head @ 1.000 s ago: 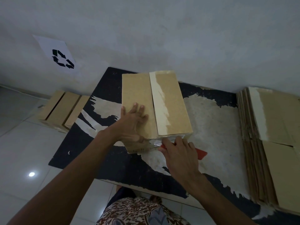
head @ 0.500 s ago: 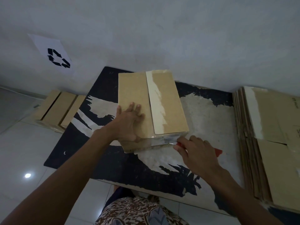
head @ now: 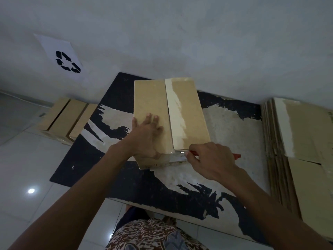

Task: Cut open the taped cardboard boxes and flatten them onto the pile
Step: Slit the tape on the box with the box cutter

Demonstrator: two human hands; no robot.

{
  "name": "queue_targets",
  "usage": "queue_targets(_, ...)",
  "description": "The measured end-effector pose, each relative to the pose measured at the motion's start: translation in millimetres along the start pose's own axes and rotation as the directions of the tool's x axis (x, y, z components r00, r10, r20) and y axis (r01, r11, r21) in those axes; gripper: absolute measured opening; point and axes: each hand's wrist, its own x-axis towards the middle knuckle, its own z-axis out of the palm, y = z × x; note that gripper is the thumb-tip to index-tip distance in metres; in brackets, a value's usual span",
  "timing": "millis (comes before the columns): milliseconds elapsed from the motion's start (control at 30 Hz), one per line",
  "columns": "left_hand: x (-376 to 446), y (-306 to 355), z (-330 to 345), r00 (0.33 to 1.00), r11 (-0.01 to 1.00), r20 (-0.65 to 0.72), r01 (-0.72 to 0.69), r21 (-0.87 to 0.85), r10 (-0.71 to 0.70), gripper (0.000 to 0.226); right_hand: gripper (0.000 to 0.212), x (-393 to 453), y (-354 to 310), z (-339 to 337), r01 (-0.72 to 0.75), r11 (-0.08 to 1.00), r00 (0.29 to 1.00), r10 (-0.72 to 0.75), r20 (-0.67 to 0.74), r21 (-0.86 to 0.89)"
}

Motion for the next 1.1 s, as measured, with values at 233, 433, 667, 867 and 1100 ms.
queue_targets(233, -0.5, -0.6, 1.0, 1.0, 1.0, 0.025, -0.001, 0.009, 0.001, 0.101, 0.043, 6.5, 2.9, -19.7, -0.09, 0.992, 0.995, 0.093, 0.026, -0.092)
queue_targets(433, 0.3, 0.9, -2.4, 1.0, 1.0, 0.025, -0.011, 0.016, 0.011, 0.098, 0.042, 1.3, 10.4, -23.9, 0.022, 0.992, 0.999, -0.017, 0.041, -0.123)
queue_targets(667, 6.4, -15.2, 2.0, 0.997, 0.996, 0.031, -0.073, -0.043, 0.075, 0.1, 0.045, -1.3, -9.3, -12.1, 0.018, 0.998, 0.999, -0.02, -0.028, -0.063)
queue_targets(867, 5.5, -14.2, 0.6, 0.997, 0.993, 0.0, -0.074, -0.095, 0.074, 0.1, 0.035, -6.3, -2.8, -13.3, -0.035, 0.999, 0.999, 0.034, 0.04, 0.008)
queue_targets(1100, -16.3, -6.5, 43.4, 0.911, 0.953, -0.398, -0.209, -0.222, 0.107, 0.088, 0.048, -14.3, 17.2, -10.3, -0.3, 0.799, 0.931, 0.364, -0.022, 0.521)
